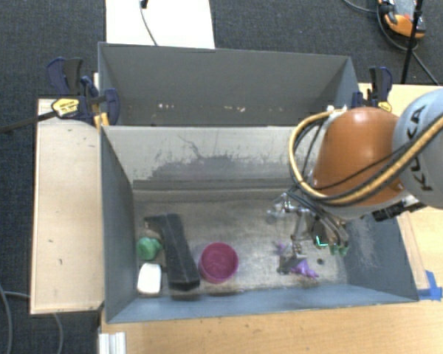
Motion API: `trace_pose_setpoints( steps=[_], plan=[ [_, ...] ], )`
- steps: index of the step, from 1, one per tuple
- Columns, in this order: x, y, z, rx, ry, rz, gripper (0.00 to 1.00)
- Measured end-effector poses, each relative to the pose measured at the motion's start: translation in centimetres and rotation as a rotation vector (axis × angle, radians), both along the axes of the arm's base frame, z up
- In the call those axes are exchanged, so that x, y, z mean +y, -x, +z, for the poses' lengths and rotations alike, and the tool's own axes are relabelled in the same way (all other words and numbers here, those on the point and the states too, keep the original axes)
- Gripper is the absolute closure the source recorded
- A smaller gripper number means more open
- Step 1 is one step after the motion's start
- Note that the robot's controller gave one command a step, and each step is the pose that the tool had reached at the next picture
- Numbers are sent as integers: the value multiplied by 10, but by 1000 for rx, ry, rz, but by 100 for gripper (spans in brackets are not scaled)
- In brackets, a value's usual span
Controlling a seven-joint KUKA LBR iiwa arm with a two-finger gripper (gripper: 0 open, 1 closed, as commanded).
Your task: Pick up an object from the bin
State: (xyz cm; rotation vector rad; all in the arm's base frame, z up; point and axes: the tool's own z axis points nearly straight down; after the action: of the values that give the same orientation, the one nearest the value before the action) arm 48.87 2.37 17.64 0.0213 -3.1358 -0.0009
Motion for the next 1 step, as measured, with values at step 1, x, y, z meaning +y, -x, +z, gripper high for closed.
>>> trace_pose_setpoints(
  steps=[1],
  plan=[
    [0, -1, 2, -3, 0, 0, 0]
  ],
)
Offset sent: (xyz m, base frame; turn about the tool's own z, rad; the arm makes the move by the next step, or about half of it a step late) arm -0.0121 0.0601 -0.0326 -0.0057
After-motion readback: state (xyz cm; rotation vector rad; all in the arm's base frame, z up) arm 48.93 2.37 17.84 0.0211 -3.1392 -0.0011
